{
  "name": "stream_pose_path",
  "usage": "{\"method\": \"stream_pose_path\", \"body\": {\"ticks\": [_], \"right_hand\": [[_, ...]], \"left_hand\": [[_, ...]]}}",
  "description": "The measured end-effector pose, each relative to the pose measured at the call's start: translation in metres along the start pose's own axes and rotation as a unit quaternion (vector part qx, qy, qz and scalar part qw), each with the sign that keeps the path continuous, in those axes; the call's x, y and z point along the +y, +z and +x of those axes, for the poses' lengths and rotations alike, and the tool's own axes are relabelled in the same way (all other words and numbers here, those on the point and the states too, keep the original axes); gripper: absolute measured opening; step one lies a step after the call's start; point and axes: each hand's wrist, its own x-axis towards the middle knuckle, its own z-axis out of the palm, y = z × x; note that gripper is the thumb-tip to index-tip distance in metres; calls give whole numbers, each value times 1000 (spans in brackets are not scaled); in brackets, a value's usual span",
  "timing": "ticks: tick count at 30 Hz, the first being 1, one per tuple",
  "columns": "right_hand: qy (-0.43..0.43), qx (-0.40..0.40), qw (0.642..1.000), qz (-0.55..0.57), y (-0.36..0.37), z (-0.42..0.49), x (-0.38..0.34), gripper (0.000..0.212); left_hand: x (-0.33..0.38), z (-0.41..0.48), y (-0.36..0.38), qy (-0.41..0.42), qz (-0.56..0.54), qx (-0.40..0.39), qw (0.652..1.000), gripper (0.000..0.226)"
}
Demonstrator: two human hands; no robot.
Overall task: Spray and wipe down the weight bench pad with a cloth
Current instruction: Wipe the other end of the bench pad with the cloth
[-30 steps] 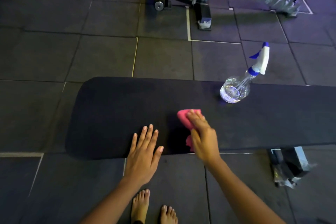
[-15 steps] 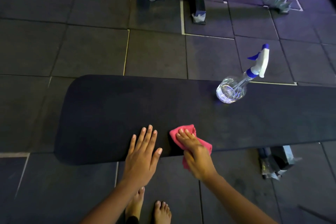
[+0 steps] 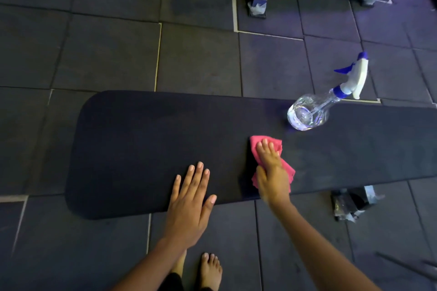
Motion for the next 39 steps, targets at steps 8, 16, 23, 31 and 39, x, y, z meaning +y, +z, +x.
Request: {"method": "stream_pose_path", "body": {"ticks": [8,16,23,31,39], "right_hand": [[-30,-57,989,135,0,-50,-14,56],[-49,74,992,94,-42,18,13,61],[-55,-71,988,123,-42,28,39,60],[116,275,922,249,-127,56,46,61],[7,153,960,234,-163,126,34,40]], "left_hand": [[-1,0,-6,0,-9,-38,999,59],[32,18,-9,1,-63,-8,998,61],[92,62,-1,-67,-148,42,986,61],[166,127,10,-296,-304,74,903,55],[173,158,15,-385,-347,56,853,21]]}}
